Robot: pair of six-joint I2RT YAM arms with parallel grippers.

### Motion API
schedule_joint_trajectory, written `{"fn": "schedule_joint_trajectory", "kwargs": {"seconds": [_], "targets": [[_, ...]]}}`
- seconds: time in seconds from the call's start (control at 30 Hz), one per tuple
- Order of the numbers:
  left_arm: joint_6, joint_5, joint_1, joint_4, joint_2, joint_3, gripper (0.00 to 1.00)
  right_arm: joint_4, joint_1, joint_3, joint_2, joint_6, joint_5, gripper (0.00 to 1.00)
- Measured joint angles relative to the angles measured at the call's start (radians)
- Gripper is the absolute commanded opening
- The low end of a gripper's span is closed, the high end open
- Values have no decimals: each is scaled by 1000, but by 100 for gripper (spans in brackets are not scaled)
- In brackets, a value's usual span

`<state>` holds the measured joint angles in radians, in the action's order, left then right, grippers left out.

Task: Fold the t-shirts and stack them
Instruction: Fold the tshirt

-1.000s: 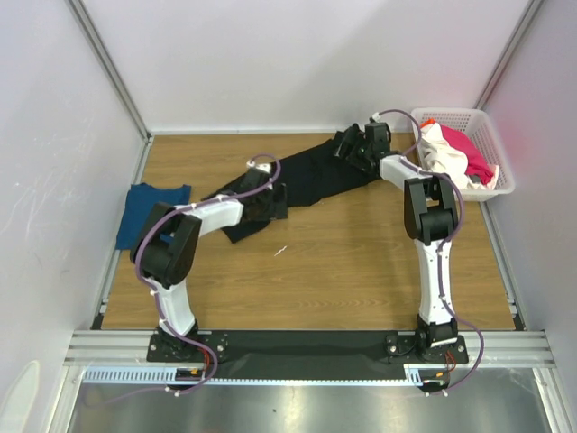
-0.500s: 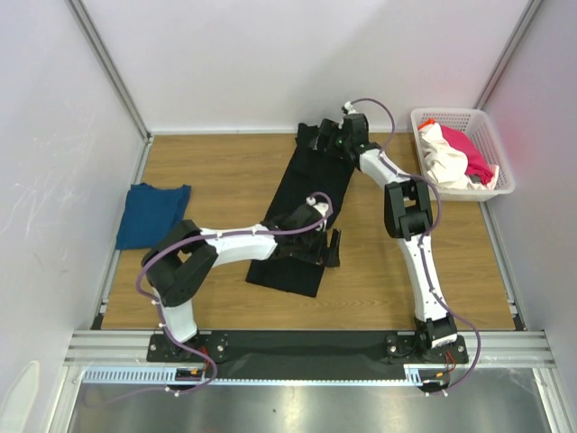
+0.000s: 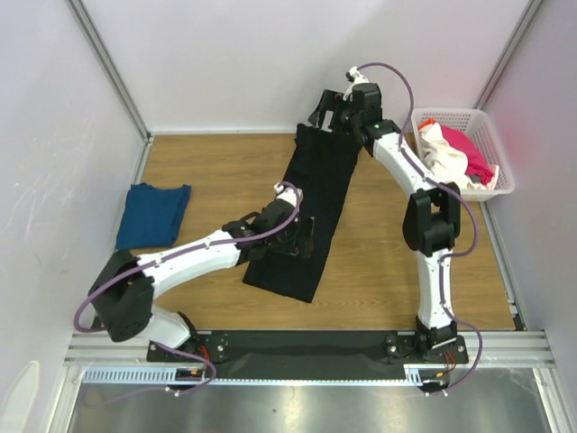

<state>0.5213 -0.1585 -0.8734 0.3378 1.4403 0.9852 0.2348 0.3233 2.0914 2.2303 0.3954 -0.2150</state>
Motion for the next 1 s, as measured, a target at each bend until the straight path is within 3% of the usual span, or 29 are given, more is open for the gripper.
{"fn": "schedule_joint_trajectory", "kwargs": {"seconds": [0.1,0.27,0.8,1.0], "targets": [[-6,-26,7,-45,39,-83,100,-4,29,-54,-50,-9,36,100],[0,-37,1,-72,81,-188,100,21,65,-106,3,-14,87,100],[89,-145,-137,-171,145,-193,100,78,80,-148,151,-17,192,100],[168,-192,-256,-169,148,-188,100,55,101,-148,162,-27,207,100]]}}
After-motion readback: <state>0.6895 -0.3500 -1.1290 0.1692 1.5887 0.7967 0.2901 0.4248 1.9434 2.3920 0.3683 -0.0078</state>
